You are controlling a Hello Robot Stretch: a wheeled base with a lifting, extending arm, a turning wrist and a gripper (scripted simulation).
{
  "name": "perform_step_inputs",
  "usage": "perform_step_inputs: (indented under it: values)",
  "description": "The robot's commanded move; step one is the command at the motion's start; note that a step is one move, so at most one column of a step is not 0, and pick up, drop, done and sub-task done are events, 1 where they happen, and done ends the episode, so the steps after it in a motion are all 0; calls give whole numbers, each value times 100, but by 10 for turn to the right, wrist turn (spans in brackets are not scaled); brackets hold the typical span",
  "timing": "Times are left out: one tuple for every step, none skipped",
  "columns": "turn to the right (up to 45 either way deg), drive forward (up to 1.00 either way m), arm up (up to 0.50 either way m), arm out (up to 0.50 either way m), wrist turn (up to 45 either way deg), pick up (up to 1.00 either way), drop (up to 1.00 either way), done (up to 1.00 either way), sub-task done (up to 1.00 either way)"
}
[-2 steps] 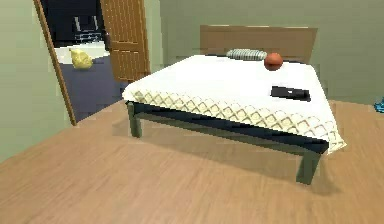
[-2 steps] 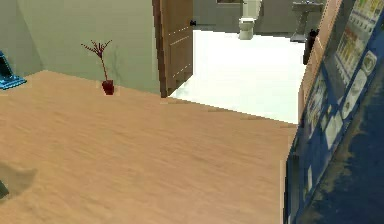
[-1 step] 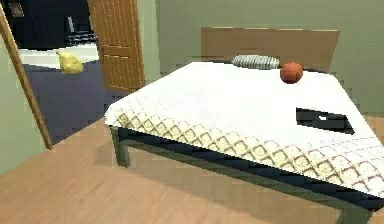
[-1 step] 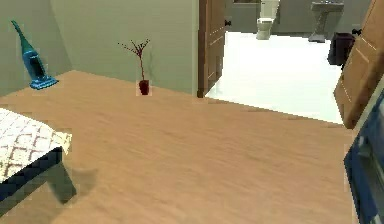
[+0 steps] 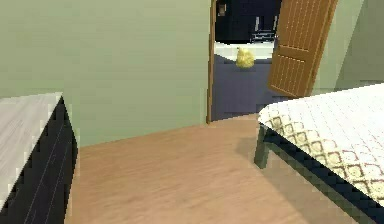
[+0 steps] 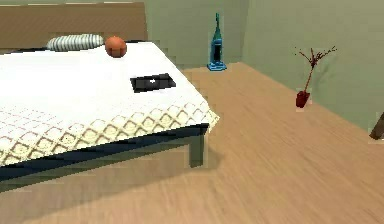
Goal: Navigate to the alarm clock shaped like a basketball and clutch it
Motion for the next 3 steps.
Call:
perform_step_inputs:
  values:
    - [-180,0,0,0,0,0,0,0,0]
    - [0,85,0,0,0,0,0,0,0]
    - [450,0,0,0,0,0,0,0,0]
